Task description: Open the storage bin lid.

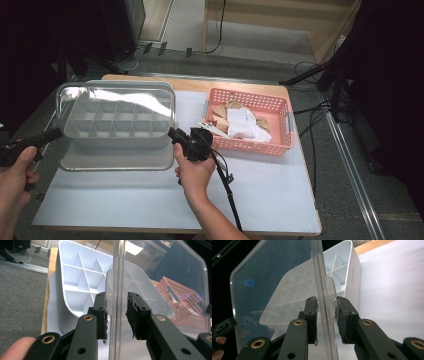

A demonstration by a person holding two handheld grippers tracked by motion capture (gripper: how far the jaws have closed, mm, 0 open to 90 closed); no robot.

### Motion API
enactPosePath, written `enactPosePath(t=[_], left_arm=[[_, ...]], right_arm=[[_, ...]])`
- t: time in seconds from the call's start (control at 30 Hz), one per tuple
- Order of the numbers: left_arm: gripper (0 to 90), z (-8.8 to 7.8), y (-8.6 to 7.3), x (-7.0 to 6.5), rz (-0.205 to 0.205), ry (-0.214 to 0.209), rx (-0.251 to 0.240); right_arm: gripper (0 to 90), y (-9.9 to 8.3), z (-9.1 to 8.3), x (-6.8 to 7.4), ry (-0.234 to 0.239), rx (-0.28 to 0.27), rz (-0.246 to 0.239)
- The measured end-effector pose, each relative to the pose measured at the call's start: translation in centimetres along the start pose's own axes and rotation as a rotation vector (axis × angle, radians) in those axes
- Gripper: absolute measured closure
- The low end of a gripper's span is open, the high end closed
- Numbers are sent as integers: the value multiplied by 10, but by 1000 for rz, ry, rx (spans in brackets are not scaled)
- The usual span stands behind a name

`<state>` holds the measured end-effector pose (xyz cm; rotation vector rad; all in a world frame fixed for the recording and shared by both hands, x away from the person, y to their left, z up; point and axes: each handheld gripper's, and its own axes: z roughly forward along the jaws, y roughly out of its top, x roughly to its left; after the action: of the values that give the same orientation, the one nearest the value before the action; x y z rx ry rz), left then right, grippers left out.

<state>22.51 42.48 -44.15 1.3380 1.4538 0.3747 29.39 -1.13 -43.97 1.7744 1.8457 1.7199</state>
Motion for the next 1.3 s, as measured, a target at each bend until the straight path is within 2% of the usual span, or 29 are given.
enactPosePath(t=[0.27,0.43,0.67,0.77,0.97,1.1,1.17,1.3], left_arm=[[716,-10,-24,-3,-6,1,1],[716,-13,-41,-1,-22,-2,23],[718,-19,-58,-3,-31,-5,36],[718,-20,-66,-4,-34,-5,56],[723,-29,-75,-5,-42,-5,59],[728,-38,-81,-2,-55,1,60],[728,-41,-84,0,-56,7,70],[727,-49,-92,8,-84,17,73]], right_arm=[[725,-26,-15,-6,-1,9,16],[728,-41,-23,-10,0,17,22],[729,-62,-35,-18,-8,41,50],[730,-71,-40,-24,-15,49,71],[728,-87,-44,-30,-14,79,110],[724,-100,-44,-31,-8,118,137],[722,-104,-43,-29,-13,131,140],[722,-109,-39,-26,-14,148,128]])
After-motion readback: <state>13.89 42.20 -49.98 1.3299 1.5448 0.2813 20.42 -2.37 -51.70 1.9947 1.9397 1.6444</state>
